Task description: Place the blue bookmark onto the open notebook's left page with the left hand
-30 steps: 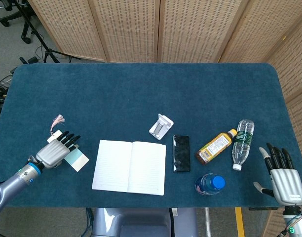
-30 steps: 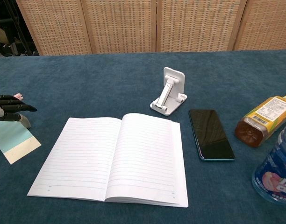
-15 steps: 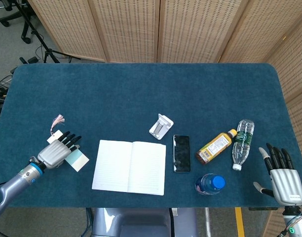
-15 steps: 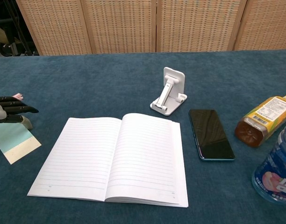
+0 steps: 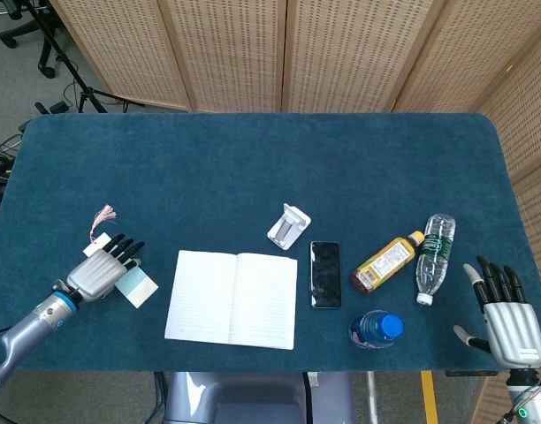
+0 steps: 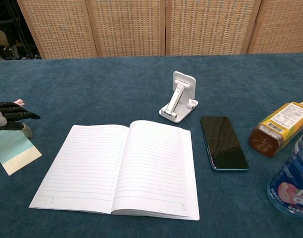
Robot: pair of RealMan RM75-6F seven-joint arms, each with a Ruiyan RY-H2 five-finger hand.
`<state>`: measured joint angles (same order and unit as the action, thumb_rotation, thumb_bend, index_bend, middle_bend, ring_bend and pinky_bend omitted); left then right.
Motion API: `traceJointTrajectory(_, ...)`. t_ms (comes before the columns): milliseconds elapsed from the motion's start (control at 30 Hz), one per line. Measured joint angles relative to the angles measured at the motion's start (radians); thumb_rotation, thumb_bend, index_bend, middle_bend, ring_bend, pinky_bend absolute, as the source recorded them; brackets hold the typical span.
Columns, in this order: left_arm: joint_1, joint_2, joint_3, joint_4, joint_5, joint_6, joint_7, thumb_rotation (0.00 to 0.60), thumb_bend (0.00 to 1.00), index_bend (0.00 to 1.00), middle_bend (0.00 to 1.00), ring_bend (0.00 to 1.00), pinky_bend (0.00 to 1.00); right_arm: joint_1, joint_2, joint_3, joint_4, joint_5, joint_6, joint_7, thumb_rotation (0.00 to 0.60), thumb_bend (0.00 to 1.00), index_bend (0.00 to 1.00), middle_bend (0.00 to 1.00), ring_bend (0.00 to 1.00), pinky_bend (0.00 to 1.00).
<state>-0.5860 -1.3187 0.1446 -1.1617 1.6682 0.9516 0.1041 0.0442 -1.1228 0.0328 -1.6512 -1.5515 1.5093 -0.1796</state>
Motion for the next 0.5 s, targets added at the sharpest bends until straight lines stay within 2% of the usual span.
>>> traceJointTrajectory(500,-0.004,0.033,-0.020,-0.035,-0.004,0.037,0.003,0.600,0.32,0.30,0.00,0.00,0.00,0.000,0.000,-0.001,-0.001,-0.001,-0.001,-0.001,0.600,0.00,0.00,0.00,0.00,0.00)
